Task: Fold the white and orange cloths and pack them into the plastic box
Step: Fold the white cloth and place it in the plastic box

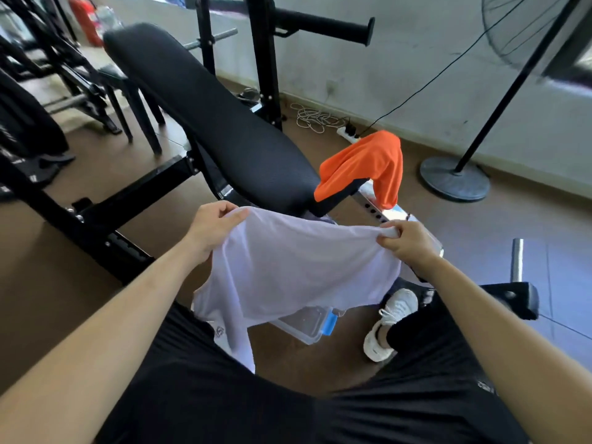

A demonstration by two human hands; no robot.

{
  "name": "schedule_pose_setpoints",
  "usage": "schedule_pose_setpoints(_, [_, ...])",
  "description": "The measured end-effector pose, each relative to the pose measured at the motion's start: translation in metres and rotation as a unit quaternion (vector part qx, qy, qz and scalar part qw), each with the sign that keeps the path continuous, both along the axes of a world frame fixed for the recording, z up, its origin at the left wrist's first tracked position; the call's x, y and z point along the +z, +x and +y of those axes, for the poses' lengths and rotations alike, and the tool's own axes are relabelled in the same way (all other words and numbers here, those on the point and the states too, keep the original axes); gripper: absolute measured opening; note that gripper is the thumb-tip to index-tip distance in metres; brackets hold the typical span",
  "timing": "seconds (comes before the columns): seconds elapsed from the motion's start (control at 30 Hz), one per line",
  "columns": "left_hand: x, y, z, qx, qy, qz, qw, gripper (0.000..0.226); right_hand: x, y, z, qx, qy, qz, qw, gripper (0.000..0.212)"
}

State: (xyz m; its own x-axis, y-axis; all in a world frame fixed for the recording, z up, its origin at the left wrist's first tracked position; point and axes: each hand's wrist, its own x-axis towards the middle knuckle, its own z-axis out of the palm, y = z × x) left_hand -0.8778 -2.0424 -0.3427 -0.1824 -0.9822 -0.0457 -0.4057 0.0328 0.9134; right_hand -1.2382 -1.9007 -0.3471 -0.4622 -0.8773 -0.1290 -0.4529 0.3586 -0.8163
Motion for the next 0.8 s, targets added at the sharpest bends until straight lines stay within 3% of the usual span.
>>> schedule_pose_setpoints(0.1, [-0.011,-0.012,-0.004,0.021,0.017,0.005,1.000,0.020,-0.016,0.002,0.000,0.029,0.017,-0.020,0.999,0.009])
schedule_pose_setpoints(0.2, [-0.039,-0.011,-0.008,0.067,0.036,-0.061,0.995,0.016,-0.016,0.011,-0.002,0.081,-0.004,-0.054,0.995,0.011])
schedule_pose_setpoints(0.33, [-0.068,-0.023,0.010,0.010,0.118,-0.147,0.982,0.010,-0.005,0.033,-0.011,0.146,-0.034,-0.116,0.982,0.022])
schedule_pose_setpoints(0.47, [-0.063,-0.047,0.032,-0.117,0.062,-0.036,0.991,0.021,-0.005,0.060,-0.020,0.193,-0.033,-0.108,0.975,0.027])
schedule_pose_setpoints(0.6, [-0.046,-0.067,0.054,-0.283,0.015,0.033,0.959,0.047,-0.008,0.085,-0.028,0.249,-0.025,-0.120,0.961,0.026])
schedule_pose_setpoints(0.7, [-0.053,-0.063,0.055,-0.257,0.018,0.053,0.965,0.022,-0.011,0.094,-0.030,0.271,-0.022,-0.100,0.957,0.031])
schedule_pose_setpoints(0.8, [-0.057,-0.054,0.053,-0.218,0.000,0.075,0.973,0.019,-0.017,0.101,-0.027,0.285,-0.001,-0.074,0.956,0.034])
